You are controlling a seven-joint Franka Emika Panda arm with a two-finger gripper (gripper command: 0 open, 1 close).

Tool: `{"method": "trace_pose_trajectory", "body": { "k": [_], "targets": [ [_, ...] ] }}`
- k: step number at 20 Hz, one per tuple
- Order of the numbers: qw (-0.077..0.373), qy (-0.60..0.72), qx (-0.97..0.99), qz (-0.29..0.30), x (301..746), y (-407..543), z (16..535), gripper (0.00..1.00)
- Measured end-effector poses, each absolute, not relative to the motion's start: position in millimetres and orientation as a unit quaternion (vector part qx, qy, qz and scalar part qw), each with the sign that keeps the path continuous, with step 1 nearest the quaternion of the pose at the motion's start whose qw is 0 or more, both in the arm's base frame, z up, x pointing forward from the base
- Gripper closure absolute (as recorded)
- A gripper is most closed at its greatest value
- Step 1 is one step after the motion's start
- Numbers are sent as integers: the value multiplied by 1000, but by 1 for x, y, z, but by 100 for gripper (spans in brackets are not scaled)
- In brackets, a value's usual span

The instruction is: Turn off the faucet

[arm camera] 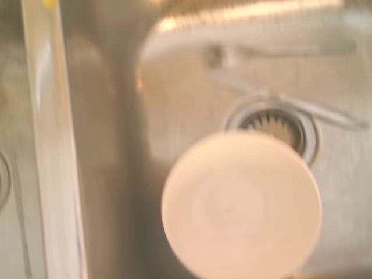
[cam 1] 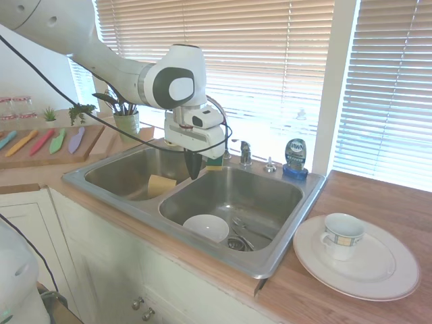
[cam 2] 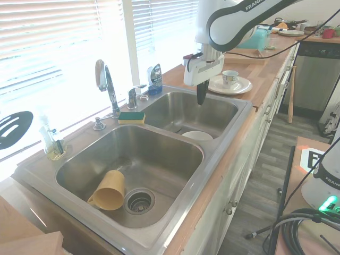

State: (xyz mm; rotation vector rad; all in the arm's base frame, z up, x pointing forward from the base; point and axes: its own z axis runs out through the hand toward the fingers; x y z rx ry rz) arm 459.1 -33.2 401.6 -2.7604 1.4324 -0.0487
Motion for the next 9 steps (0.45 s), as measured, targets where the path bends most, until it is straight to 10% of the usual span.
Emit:
{"method": "trace_pose_trajectory", "body": {
  "k": [1, 9],
  "targets": [
    [16, 461, -887, -15, 452, -33, 401, 0],
    [22, 462, -887, -13, 424, -28, 405, 0]
  ]
}}
